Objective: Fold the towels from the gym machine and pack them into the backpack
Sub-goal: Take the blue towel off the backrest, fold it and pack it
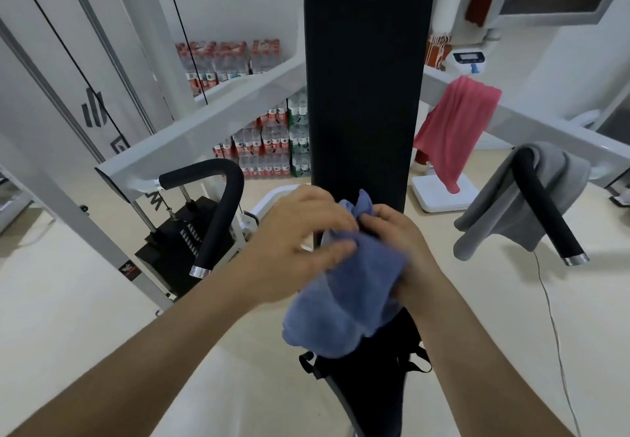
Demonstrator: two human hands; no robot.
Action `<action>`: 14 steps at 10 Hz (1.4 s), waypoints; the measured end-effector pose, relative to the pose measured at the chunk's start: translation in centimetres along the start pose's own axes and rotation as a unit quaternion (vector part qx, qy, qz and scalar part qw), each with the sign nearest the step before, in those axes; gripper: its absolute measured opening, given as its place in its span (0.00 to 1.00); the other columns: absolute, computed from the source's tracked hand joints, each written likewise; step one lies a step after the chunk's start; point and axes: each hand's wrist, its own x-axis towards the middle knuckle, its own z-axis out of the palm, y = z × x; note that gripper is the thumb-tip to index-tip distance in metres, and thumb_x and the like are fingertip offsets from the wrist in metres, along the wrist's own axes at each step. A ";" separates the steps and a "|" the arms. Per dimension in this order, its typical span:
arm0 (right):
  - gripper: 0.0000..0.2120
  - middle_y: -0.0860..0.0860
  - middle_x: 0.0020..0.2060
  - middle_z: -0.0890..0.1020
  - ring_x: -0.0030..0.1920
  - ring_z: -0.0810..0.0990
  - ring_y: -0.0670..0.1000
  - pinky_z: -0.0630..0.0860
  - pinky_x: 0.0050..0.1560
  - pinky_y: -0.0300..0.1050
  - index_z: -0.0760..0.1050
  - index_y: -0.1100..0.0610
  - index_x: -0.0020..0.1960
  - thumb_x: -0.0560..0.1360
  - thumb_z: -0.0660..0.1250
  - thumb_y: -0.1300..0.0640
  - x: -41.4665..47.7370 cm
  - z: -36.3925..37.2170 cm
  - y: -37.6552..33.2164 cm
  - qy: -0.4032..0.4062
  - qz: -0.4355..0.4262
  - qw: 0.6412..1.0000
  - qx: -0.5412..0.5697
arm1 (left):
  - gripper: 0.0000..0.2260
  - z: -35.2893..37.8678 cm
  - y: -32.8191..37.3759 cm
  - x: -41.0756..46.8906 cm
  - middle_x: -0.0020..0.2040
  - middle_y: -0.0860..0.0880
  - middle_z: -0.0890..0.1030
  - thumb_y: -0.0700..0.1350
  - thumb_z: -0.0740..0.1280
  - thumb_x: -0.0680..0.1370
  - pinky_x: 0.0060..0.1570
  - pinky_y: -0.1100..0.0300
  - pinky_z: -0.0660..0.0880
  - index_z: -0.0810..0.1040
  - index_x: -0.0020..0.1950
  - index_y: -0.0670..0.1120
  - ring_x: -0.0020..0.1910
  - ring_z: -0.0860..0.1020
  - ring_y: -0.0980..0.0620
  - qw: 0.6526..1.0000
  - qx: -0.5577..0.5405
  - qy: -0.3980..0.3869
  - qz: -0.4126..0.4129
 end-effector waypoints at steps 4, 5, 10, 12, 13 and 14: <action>0.13 0.62 0.42 0.84 0.44 0.82 0.53 0.78 0.49 0.47 0.84 0.61 0.45 0.78 0.62 0.58 -0.8 0.0 -0.7 -0.106 -0.054 0.986 -0.117 | 0.03 0.0 0.4 -0.2 0.42 0.47 0.86 0.39 0.71 0.73 0.43 0.63 0.78 0.84 0.44 0.45 0.44 0.84 0.52 0.874 -0.358 0.074 -0.319; 0.12 0.66 0.48 0.82 0.48 0.82 0.57 0.78 0.50 0.49 0.82 0.64 0.51 0.78 0.62 0.59 -1.1 0.1 -0.6 -0.087 -0.063 0.989 -0.106 | 0.01 0.2 0.5 -0.3 0.39 0.50 0.86 0.41 0.73 0.71 0.41 0.66 0.77 0.85 0.40 0.46 0.41 0.83 0.55 0.896 -0.295 0.115 -0.313; 0.10 0.73 0.48 0.78 0.53 0.76 0.71 0.75 0.53 0.65 0.83 0.62 0.48 0.79 0.62 0.63 -2.7 1.9 -1.5 -0.068 -0.165 0.971 -0.160 | 0.03 1.7 1.5 0.3 0.38 0.50 0.84 0.43 0.70 0.76 0.41 0.66 0.79 0.82 0.45 0.44 0.39 0.83 0.56 0.894 -0.239 0.272 -0.264; 0.07 0.56 0.44 0.86 0.47 0.85 0.50 0.81 0.47 0.40 0.83 0.61 0.51 0.77 0.66 0.63 -2.8 1.7 -3.1 -0.107 -0.230 0.931 -0.261 | 0.09 1.9 1.3 0.9 0.39 0.46 0.84 0.47 0.71 0.75 0.42 0.62 0.80 0.81 0.44 0.41 0.39 0.82 0.53 0.885 -0.267 0.259 -0.278; 0.08 0.53 0.42 0.85 0.46 0.83 0.49 0.80 0.49 0.41 0.81 0.60 0.48 0.77 0.64 0.66 -1.0 0.4 -5.0 -0.098 -0.214 0.948 -0.215 | 0.23 1.2 -0.7 0.2 0.44 0.36 0.82 0.58 0.72 0.71 0.47 0.49 0.76 0.79 0.46 0.36 0.41 0.79 0.45 0.872 -0.372 0.085 -0.305; 0.12 0.48 0.40 0.83 0.45 0.81 0.48 0.77 0.51 0.44 0.80 0.53 0.46 0.79 0.61 0.64 1.3 -1.1 -8.1 -0.028 -0.226 0.960 -0.164 | 0.24 -1.0 -2.9 -1.9 0.41 0.42 0.82 0.61 0.72 0.69 0.45 0.49 0.75 0.81 0.46 0.39 0.40 0.79 0.47 0.912 -0.234 -0.150 -0.300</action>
